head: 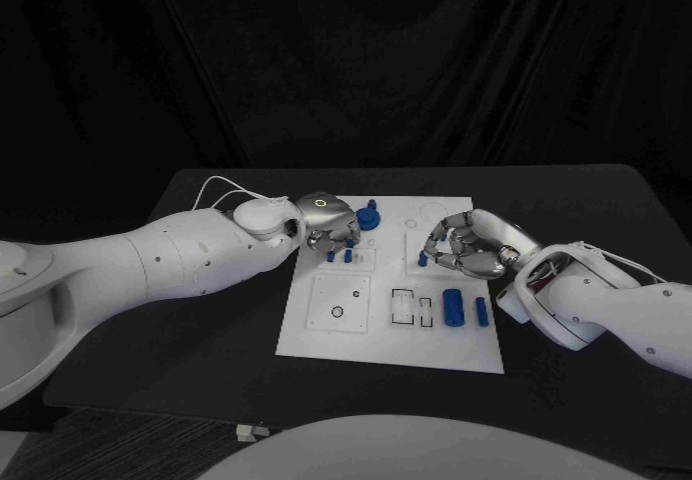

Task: Assemble the parts on the task board

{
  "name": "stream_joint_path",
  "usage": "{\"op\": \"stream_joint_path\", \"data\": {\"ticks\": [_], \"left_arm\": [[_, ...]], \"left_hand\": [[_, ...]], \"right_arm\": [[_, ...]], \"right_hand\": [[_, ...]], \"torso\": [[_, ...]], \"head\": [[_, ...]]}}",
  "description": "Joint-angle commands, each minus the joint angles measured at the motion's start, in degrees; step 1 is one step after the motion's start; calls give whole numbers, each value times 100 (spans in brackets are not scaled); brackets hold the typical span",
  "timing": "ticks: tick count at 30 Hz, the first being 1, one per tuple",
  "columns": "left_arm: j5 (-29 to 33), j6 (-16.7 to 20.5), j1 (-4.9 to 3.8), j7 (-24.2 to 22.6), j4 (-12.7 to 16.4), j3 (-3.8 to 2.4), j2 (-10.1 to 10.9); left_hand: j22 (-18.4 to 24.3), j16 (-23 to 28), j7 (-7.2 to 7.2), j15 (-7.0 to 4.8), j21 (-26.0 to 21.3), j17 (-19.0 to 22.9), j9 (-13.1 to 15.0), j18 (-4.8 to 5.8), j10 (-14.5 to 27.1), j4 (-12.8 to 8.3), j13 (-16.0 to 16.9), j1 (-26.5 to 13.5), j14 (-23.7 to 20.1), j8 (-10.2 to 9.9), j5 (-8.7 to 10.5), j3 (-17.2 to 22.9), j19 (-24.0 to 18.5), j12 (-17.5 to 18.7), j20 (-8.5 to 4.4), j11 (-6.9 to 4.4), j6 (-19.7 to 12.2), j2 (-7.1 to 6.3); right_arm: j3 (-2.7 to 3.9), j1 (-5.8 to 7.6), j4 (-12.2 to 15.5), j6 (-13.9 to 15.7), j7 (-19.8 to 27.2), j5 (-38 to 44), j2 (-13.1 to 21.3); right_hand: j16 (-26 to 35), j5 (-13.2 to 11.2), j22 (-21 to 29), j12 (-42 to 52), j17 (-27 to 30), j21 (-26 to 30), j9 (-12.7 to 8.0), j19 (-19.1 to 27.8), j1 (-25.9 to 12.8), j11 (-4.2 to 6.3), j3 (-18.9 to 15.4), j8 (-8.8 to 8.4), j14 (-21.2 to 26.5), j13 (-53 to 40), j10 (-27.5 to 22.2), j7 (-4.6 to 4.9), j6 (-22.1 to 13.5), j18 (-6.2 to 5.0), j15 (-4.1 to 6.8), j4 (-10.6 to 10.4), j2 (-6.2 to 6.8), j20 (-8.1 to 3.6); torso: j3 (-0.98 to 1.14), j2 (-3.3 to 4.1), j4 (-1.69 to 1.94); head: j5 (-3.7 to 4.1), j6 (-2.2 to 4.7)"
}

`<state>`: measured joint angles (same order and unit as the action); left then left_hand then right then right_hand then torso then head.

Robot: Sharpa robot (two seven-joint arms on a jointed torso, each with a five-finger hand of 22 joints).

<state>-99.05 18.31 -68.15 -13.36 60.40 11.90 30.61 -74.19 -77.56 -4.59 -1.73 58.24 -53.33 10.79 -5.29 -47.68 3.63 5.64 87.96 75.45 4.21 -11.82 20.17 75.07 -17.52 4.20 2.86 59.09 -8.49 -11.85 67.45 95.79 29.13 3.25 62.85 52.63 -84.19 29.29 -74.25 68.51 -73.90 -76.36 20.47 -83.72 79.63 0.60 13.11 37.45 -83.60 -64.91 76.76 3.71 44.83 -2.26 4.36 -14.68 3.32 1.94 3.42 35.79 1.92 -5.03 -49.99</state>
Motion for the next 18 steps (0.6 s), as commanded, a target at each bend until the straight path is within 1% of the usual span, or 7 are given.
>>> {"op": "stream_joint_path", "data": {"ticks": [1,3,6,7,9,12,18], "left_arm": [[-277,-85,42,80,-14,22,-9],[-292,-13,52,66,-16,22,-9],[-303,85,63,34,-15,22,-4],[-306,128,67,14,-12,22,1],[-311,200,74,-12,4,22,17],[-314,305,80,-35,33,22,48],[-316,682,86,-108,83,22,135]], "left_hand": [[-791,24,-41,-8,38,15,2,-68,-31,-23,-59,-40,-16,42,60,80,15,-66,16,-22,174,12],[-802,4,-42,-8,85,-26,24,-63,-84,-32,-65,-30,18,79,61,113,43,-75,16,-18,258,43],[-809,-7,-43,-9,120,-52,36,-57,-117,-30,-70,-37,39,94,62,129,63,-78,17,-19,295,61],[-820,-23,-38,-12,170,-89,60,-50,-180,-8,-75,-68,73,129,68,145,93,-88,17,-23,371,95],[-821,-25,-33,-15,177,-91,71,-49,-199,-4,-80,-77,81,144,69,151,99,-87,16,-27,403,104],[-824,-28,-16,-22,197,-99,96,-47,-268,22,-87,-118,100,178,76,157,113,-95,13,-47,473,127],[-847,-66,35,-66,308,-206,171,-31,-432,91,-114,-236,202,274,82,149,191,-94,-9,-105,644,175]], "right_arm": [[4,-17,10,-31,-52,1,4],[4,-18,10,-35,-53,1,7],[4,-18,7,-39,-55,1,6],[4,-18,6,-42,-55,1,5],[4,-18,2,-48,-55,1,2],[4,-18,-1,-55,-55,1,-2],[4,-18,-9,-66,-59,1,1]], "right_hand": [[-2,80,-1158,-57,-350,-7,-69,-50,152,6,-33,-59,-411,123,22,24,1,-91,-1,32,-21,4],[-2,80,-1158,-57,-350,-7,-69,-50,152,6,-33,-59,-411,123,22,24,1,-91,-1,32,-21,4],[-3,79,-1159,-58,-353,-8,-69,-50,151,6,-34,-58,-412,124,21,23,3,-91,-1,31,-21,4],[-3,79,-1159,-58,-353,-8,-69,-50,151,6,-34,-58,-412,124,21,23,3,-91,-1,31,-21,4],[-2,75,-1158,-60,-351,-7,-69,-50,149,6,-35,-57,-411,127,19,23,5,-91,-1,30,-22,4],[-2,53,-1158,-61,-350,-7,-69,-49,137,5,-41,-53,-411,129,19,23,14,-91,-1,22,-27,5],[-2,53,-1158,-61,-350,-7,-69,-49,137,5,-41,-53,-411,129,19,23,14,-91,-1,22,-27,5]], "torso": [[1,3,6],[1,0,4],[0,1,2],[0,2,1],[0,2,0],[0,2,-2],[-1,2,-3]], "head": [[9,-1],[6,-1],[-2,-1],[-10,-1],[-17,-1],[-19,-1],[-29,-1]]}}
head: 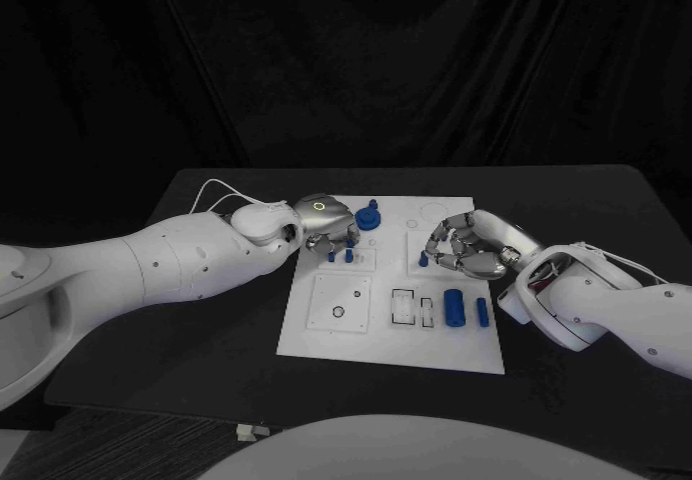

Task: Assemble the parts on the task board

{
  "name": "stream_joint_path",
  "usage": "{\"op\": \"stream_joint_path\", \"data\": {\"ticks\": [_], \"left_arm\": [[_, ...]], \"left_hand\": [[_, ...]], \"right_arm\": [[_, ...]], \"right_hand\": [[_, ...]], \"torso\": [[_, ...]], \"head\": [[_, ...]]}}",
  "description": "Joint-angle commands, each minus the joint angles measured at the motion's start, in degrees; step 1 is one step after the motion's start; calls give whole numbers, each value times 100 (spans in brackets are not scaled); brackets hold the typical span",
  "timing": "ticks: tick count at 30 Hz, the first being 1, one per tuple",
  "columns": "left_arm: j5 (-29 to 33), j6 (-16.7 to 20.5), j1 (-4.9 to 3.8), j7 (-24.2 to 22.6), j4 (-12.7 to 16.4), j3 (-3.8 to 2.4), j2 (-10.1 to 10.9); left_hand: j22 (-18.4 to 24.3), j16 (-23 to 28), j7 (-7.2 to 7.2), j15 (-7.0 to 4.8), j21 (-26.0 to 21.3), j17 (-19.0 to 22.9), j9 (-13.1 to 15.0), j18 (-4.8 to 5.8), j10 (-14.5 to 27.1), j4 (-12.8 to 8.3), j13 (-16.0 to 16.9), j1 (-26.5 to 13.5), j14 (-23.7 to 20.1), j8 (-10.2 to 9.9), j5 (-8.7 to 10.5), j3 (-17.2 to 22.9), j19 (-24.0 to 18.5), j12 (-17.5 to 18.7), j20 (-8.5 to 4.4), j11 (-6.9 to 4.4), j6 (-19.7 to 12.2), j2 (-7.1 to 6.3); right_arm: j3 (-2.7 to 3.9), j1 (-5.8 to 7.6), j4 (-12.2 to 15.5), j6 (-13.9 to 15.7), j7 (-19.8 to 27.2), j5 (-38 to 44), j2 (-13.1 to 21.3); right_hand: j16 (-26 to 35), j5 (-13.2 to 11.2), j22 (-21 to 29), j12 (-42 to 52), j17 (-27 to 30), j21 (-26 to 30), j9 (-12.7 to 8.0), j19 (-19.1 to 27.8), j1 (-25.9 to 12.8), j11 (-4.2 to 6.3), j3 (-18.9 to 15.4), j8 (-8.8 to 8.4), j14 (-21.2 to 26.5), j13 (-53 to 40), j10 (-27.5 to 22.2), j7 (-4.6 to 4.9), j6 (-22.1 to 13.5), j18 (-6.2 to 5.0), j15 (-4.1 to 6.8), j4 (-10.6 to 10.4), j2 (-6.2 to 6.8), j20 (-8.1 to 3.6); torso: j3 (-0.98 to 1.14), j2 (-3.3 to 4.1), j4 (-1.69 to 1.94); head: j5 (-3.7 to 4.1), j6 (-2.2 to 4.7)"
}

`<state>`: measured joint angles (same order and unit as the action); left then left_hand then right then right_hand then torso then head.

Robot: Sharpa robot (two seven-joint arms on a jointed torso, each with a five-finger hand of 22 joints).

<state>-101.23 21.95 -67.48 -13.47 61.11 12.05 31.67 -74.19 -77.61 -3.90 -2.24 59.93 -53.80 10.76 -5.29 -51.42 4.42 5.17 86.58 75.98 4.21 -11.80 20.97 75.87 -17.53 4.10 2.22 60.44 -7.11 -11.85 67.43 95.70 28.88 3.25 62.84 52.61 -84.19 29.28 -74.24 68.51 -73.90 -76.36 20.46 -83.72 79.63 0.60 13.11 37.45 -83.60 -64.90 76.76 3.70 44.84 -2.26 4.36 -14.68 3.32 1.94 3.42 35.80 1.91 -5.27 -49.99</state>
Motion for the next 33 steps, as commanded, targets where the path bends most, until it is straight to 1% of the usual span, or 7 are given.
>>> {"op": "stream_joint_path", "data": {"ticks": [1,7,10,13,19,26,33], "left_arm": [[-98,388,19,-113,18,7,44],[45,723,20,-230,67,6,129],[468,869,20,-365,98,6,175],[777,987,20,-500,106,6,213],[1013,1063,19,-679,124,6,298],[1682,858,19,-943,128,6,380],[2507,315,19,-1069,39,7,395]], "left_hand": [[-849,-59,-25,-22,148,-158,185,-29,-69,20,-73,-111,157,287,80,68,119,-86,-4,-50,531,42],[-857,-78,5,-43,186,-217,187,-22,-98,47,-89,-151,207,259,90,66,149,-67,-19,-78,487,43],[-865,-116,15,-55,217,-322,193,-17,-123,47,-93,-144,261,259,89,76,170,-64,-30,-89,492,48],[-878,-142,-20,-56,269,-386,197,-6,-151,53,-103,-155,309,245,69,74,204,-53,-42,-37,479,29],[-870,-130,-9,-55,239,-353,198,-10,-137,74,-114,-188,310,230,84,54,199,-27,-44,-52,467,0],[-832,-107,18,-69,89,-314,212,-38,-124,114,-123,-216,296,243,94,49,135,0,-52,-78,507,24],[-796,-33,-10,-55,-72,-160,213,-58,8,140,-136,-232,202,209,93,14,46,88,-51,-38,471,33]], "right_arm": [[4,-16,0,-44,-60,1,4],[4,-16,-6,-56,-64,1,7],[4,-16,-18,-67,-67,1,2],[4,-16,-27,-76,-72,1,2],[4,-16,-30,-87,-82,1,7],[4,-17,-39,-94,-85,1,-3],[4,-17,-35,-100,-93,1,-2]], "right_hand": [[-2,53,-1158,-61,-350,-7,-68,-49,137,5,-41,-53,-411,128,19,23,14,-91,-1,22,-27,5],[-2,53,-1158,-61,-350,-7,-68,-49,137,5,-41,-53,-411,128,19,23,14,-91,-1,22,-27,5],[-2,53,-1158,-61,-350,-7,-68,-49,137,5,-41,-53,-411,128,19,23,14,-91,-1,22,-27,5],[0,36,-1157,-75,-345,-2,-68,-47,131,6,-43,-51,-410,146,10,21,19,-92,-2,18,-32,5],[0,36,-1157,-75,-345,-2,-68,-47,131,6,-43,-51,-410,146,10,21,19,-92,-2,18,-32,5],[0,36,-1157,-75,-345,-2,-68,-47,131,6,-43,-51,-410,146,10,21,19,-92,-2,18,-32,5],[0,36,-1157,-75,-345,-2,-68,-47,131,6,-43,-51,-410,146,10,21,19,-92,-2,18,-32,5]], "torso": [[-1,-1,-1],[1,1,4],[-1,1,4],[-1,-6,1],[-4,-1,0],[-1,-2,5],[-2,-2,2]], "head": [[-2,-1],[4,-1],[-3,-1],[-6,-1],[-10,-1],[-6,-1],[-7,-1]]}}
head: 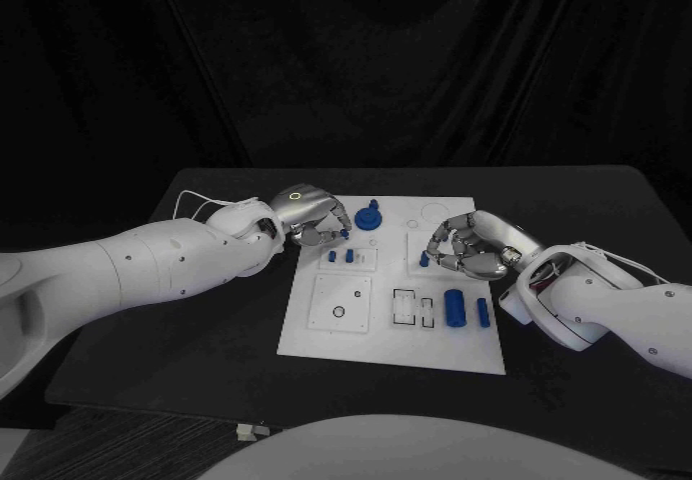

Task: Assemble the parts on the task board

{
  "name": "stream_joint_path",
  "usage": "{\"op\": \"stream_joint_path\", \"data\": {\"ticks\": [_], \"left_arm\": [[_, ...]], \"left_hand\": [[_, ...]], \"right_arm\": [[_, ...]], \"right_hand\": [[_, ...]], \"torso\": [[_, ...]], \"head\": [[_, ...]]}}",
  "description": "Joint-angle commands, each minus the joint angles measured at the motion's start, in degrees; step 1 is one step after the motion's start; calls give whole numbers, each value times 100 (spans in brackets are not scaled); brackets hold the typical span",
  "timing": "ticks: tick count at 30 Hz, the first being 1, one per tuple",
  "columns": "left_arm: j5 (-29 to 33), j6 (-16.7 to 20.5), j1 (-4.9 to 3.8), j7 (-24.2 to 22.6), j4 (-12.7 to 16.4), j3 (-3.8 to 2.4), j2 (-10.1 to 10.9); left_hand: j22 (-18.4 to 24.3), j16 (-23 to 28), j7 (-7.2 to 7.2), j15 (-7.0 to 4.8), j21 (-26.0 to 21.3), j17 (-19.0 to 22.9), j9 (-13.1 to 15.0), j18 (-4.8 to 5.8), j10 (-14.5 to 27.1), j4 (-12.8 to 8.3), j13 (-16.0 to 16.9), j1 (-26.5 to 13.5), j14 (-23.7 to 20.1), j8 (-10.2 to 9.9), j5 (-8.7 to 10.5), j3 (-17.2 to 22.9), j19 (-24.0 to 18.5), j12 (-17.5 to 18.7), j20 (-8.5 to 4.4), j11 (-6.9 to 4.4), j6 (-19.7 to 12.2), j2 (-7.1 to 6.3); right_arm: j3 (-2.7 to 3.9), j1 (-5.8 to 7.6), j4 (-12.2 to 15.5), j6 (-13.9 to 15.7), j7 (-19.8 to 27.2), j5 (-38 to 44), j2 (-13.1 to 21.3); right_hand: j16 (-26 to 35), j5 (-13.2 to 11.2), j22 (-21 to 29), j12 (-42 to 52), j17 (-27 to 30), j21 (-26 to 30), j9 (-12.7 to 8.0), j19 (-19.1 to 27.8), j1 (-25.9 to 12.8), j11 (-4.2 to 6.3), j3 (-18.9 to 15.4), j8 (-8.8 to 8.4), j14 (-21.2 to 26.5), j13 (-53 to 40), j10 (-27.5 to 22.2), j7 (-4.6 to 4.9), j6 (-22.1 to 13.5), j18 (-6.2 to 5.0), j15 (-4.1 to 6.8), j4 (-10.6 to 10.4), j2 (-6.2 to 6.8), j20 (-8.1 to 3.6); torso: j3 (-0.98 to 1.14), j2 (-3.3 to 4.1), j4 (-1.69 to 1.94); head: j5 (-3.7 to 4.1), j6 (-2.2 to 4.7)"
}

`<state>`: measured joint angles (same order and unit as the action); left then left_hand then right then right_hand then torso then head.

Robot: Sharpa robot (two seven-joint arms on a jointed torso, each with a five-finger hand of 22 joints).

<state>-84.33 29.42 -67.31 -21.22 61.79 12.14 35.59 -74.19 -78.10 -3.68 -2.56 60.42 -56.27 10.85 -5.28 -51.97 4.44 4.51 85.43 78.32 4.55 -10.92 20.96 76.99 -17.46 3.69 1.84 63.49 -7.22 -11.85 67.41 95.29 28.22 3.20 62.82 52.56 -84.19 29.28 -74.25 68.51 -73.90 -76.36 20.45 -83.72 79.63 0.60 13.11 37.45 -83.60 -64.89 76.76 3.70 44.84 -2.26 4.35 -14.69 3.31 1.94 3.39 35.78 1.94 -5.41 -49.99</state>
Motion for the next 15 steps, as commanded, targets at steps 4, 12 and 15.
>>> {"op": "stream_joint_path", "data": {"ticks": [4,12,15], "left_arm": [[1345,-773,2,-376,-98,-3,-7],[2088,-1292,3,-429,-334,-3,-115],[2167,-1481,9,-380,-437,-3,-181]], "left_hand": [[-758,75,-53,10,-309,218,202,-83,200,151,-65,-116,-144,138,-2,-51,-176,142,12,36,116,81],[-726,110,-59,38,-479,322,205,-106,321,180,-52,-135,-251,106,64,-156,-277,167,41,53,71,149],[-683,153,-50,51,-691,447,195,-137,480,194,-41,-140,-386,56,177,-263,-404,184,62,55,-14,209]], "right_arm": [[3,-16,1,-38,-93,4,1],[3,-17,-2,-45,-93,4,-12],[3,-17,-1,-48,-92,4,-17]], "right_hand": [[0,36,-1156,-75,-345,-2,-67,-47,131,6,-43,-51,-410,145,10,21,19,-92,-2,18,-32,5],[0,36,-1156,-75,-345,-2,-67,-47,131,6,-43,-51,-410,145,10,21,19,-92,-2,18,-32,5],[0,36,-1156,-75,-345,-2,-67,-47,131,6,-43,-51,-410,145,10,21,19,-92,-2,18,-32,5]], "torso": [[1,2,0],[1,4,-5],[1,5,-3]], "head": [[-2,-1],[-12,-1],[-9,-1]]}}
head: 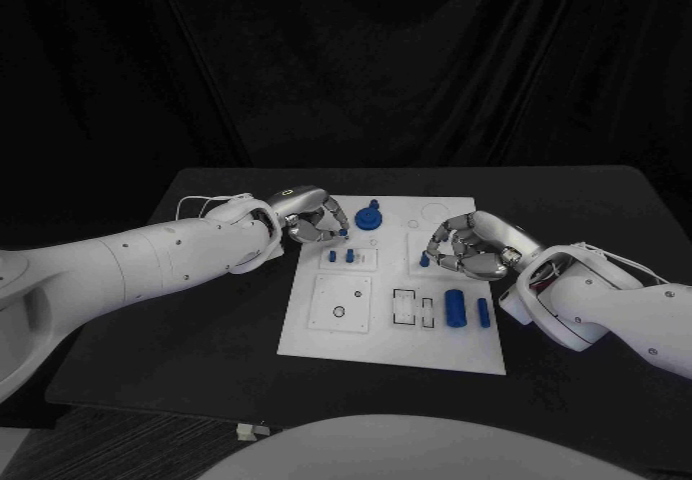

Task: Assemble the parts on the task board

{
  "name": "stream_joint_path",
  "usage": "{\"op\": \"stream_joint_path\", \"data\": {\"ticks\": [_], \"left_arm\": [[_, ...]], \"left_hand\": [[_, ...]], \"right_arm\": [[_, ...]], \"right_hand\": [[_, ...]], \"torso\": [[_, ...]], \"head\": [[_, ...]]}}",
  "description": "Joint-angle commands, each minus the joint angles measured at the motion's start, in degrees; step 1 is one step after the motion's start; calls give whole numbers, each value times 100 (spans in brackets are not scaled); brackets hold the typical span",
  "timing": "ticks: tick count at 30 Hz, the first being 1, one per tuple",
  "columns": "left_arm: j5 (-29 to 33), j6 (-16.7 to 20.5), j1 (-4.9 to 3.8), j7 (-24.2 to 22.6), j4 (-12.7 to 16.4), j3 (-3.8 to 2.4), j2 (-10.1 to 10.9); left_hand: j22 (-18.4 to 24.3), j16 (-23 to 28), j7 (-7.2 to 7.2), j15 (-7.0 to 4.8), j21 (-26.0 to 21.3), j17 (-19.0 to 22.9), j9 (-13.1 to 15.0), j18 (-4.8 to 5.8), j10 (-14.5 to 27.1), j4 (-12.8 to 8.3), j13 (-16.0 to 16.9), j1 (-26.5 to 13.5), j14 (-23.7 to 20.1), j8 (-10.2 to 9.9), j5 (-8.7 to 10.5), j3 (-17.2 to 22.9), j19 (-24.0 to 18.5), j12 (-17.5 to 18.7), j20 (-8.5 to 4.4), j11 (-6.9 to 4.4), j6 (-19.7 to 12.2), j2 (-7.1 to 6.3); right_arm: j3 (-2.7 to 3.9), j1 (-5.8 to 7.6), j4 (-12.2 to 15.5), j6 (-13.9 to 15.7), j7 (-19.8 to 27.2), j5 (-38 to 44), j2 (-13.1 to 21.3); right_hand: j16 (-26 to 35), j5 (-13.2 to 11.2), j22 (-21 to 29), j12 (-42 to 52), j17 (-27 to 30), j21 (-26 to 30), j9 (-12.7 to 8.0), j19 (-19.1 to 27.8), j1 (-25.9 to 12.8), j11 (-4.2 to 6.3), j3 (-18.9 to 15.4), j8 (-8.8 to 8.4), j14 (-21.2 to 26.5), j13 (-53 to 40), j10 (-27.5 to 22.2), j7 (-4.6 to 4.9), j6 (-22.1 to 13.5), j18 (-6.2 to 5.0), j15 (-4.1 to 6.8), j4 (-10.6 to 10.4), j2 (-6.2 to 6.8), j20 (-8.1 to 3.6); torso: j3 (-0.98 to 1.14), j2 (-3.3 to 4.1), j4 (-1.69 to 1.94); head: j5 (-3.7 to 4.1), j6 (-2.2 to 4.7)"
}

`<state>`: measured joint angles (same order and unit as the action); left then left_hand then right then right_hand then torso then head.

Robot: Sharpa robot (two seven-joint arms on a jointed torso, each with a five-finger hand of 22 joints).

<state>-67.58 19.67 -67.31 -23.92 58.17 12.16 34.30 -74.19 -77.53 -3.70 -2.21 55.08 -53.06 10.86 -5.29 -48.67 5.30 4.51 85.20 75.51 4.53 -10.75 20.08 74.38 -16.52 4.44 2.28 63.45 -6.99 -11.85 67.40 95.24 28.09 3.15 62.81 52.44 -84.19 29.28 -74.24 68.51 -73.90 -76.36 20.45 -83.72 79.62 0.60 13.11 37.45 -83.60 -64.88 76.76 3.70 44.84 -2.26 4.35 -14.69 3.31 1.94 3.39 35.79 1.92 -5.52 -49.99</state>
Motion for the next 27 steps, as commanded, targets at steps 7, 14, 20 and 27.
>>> {"op": "stream_joint_path", "data": {"ticks": [7,14,20,27], "left_arm": [[548,-622,63,-110,-184,-4,-129],[563,-633,102,-140,-287,-4,-216],[565,-586,118,-151,-340,-4,-271],[566,-512,138,-167,-376,-4,-309]], "left_hand": [[-671,103,-51,28,-233,163,191,-148,217,106,-31,-111,-163,34,194,-230,-194,77,-7,11,-49,215],[-664,110,-47,28,-266,189,190,-154,230,106,-27,-106,-184,30,193,-240,-212,72,-5,7,-55,230],[-668,102,-45,27,-258,176,190,-152,242,98,-23,-91,-190,27,180,-249,-212,62,-4,4,-60,245],[-665,98,-46,27,-277,177,191,-156,250,85,-18,-71,-200,24,163,-255,-224,51,-3,7,-64,258]], "right_arm": [[3,-17,7,-35,-89,4,-3],[3,-17,10,-37,-90,4,-6],[3,-17,11,-40,-89,4,-10],[3,-18,14,-46,-91,4,-11]], "right_hand": [[1,22,-1157,-79,-343,-4,-70,-47,135,9,-43,-51,-409,151,6,17,22,-92,0,22,-37,6],[1,22,-1157,-79,-343,-4,-70,-47,135,9,-43,-51,-409,151,6,17,22,-92,0,22,-37,6],[1,22,-1157,-79,-343,-4,-70,-47,135,9,-43,-51,-409,151,6,17,22,-92,0,22,-37,6],[1,22,-1157,-79,-343,-4,-70,-47,135,9,-43,-51,-409,151,6,17,22,-92,0,22,-37,6]], "torso": [[1,-1,0],[1,3,-2],[1,1,-2],[1,1,0]], "head": [[27,-1],[20,-1],[21,-1],[27,-1]]}}
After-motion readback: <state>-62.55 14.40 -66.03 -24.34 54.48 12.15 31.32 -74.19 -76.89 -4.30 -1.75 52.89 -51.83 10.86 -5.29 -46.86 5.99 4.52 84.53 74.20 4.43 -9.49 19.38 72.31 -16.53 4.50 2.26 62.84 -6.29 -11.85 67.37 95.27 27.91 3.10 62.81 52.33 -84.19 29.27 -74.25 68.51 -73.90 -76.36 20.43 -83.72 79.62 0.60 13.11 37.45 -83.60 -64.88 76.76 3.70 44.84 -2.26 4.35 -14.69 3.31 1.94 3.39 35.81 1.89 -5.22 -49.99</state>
